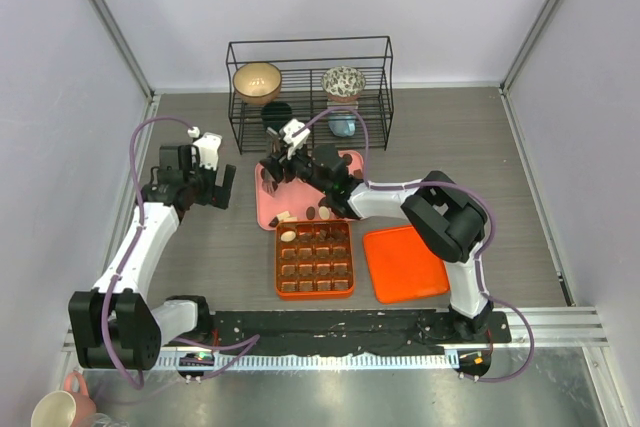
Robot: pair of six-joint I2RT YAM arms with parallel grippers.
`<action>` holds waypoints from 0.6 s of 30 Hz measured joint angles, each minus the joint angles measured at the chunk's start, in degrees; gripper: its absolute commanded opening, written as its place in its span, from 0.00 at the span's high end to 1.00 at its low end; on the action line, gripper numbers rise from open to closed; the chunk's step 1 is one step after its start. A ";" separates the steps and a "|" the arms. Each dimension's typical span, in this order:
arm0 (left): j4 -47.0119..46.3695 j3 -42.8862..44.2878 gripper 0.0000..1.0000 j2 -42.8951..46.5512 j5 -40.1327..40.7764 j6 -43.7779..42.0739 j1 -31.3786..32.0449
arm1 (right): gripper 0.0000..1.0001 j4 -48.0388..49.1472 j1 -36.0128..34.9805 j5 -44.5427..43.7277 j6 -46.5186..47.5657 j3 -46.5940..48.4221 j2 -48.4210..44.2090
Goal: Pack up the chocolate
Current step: Pick up the fake chocolate from the plate.
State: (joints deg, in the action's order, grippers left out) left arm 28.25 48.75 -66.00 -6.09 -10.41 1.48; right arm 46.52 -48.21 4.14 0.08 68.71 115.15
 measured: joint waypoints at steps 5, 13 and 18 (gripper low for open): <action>0.07 0.00 0.00 0.28 0.02 -0.02 0.00 | 0.55 0.63 0.00 0.46 -0.85 0.24 0.52; 0.44 -0.02 0.00 1.07 0.04 -0.09 0.00 | 0.71 0.70 0.00 1.14 -1.84 0.35 0.63; 0.44 -0.24 0.00 1.25 0.04 -0.26 -0.02 | 0.78 -1.14 -0.02 0.90 -1.64 -1.05 -1.44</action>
State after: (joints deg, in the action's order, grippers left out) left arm 28.69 48.51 -64.75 -6.04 -10.68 1.45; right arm 45.39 -48.23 5.04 -1.56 67.66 113.71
